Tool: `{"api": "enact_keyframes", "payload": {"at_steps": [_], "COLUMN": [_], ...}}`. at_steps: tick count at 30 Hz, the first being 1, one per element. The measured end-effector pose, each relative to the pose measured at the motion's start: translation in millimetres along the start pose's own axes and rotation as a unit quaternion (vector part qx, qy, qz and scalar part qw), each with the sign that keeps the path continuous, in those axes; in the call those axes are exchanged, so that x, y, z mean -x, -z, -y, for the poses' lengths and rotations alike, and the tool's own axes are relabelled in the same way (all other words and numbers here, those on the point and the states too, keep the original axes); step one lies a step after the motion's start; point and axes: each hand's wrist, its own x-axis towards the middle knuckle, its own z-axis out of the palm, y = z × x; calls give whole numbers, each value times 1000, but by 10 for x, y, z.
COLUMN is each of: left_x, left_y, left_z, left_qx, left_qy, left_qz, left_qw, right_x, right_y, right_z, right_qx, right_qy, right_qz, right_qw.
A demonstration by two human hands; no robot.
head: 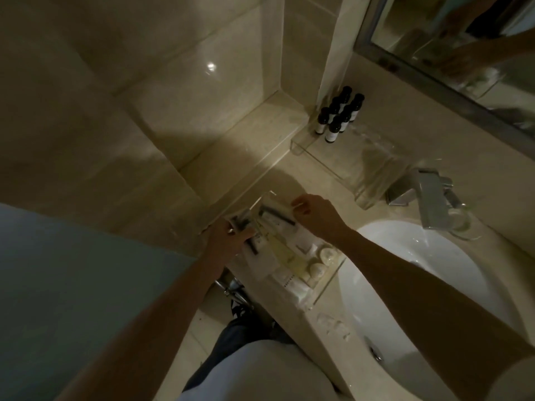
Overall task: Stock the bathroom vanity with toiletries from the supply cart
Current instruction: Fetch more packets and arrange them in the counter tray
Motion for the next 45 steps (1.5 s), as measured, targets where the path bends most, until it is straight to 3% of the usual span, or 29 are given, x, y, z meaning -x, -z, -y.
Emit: {"api": "enact_keyframes", "payload": {"at_steps": [5,11,17,21,27,34,41,45], "left_x": [18,84,67,108,80,-156,-336,-347], "left_y": [-106,-133,-158,-243,-248,76,133,89], "left_z": [-64,-81,-36,-75,-72,-56,-12,-14], "left_qx": [13,10,19,73,86,66,-150,-182], "left_qy": [-8,-33,-19,1,31,31,-111,-164], "left_qz": [-6,-11,-18,-6,37,10,-4,-35], "left_qw": [1000,999,999,997,995,997,982,969], "right_x": [158,209,204,199,234,194,181,184], "right_y": [37,-78,-94,-85,-111,-154,-237,-301], "right_z": [-25,55,47,11,13,-48,-29,-30], "right_qx": [145,252,145,2,-163,-94,31,63], "right_qy": [99,155,109,46,-33,-19,-3,12], "right_qz": [-28,85,28,95,154,156,110,77], "right_qw": [984,952,983,994,974,983,993,995]}}
